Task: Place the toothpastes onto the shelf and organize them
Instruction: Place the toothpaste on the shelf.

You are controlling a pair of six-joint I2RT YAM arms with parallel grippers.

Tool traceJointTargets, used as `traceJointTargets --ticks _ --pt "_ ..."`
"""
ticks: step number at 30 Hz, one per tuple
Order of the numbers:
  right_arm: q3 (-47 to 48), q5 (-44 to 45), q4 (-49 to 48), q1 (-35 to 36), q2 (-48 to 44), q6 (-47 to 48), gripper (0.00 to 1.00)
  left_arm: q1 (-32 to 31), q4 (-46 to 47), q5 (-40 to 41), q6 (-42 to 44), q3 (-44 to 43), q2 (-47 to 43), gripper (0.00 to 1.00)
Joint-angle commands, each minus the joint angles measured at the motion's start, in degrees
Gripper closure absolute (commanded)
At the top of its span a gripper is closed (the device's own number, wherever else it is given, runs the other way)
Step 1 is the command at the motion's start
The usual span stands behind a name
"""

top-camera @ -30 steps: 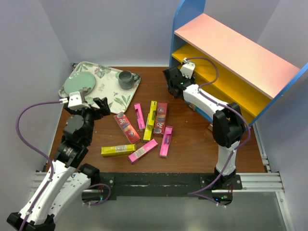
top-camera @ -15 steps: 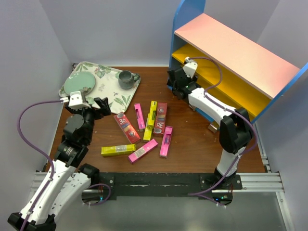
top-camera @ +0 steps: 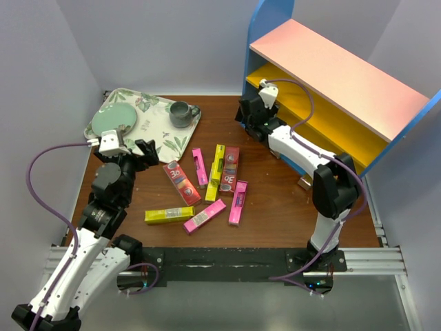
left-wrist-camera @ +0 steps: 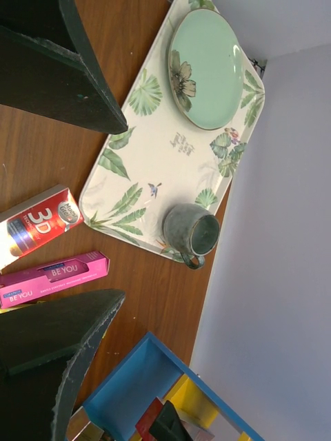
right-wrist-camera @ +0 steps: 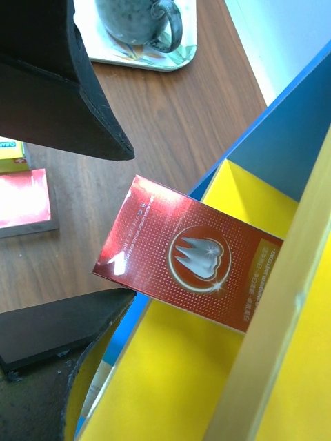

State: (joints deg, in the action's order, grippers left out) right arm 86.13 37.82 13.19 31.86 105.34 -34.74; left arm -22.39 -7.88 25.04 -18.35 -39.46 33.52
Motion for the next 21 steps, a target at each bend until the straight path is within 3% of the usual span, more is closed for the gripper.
traceJointTargets --ticks 1,9,15,21 --pt "1.94 -1.87 -4.74 0.22 -0.05 3.45 0.21 0.59 1.38 -0.69 0.33 0.18 0.14 0.0" --pt "-0.16 -5.12 -9.3 0.22 -2.41 7.84 0.2 0.86 1.64 -1.22 0.24 0.18 0.32 0.0" --pt "-2.1 -9.52 -6.78 0.66 -6.02 10.3 0.16 1.3 1.46 -1.83 -0.02 0.18 0.5 0.0" --pt "-6.93 -19.24 -7.55 1.54 -11.47 15.4 0.15 1.74 1.64 -2.71 -0.2 0.18 0.5 0.0"
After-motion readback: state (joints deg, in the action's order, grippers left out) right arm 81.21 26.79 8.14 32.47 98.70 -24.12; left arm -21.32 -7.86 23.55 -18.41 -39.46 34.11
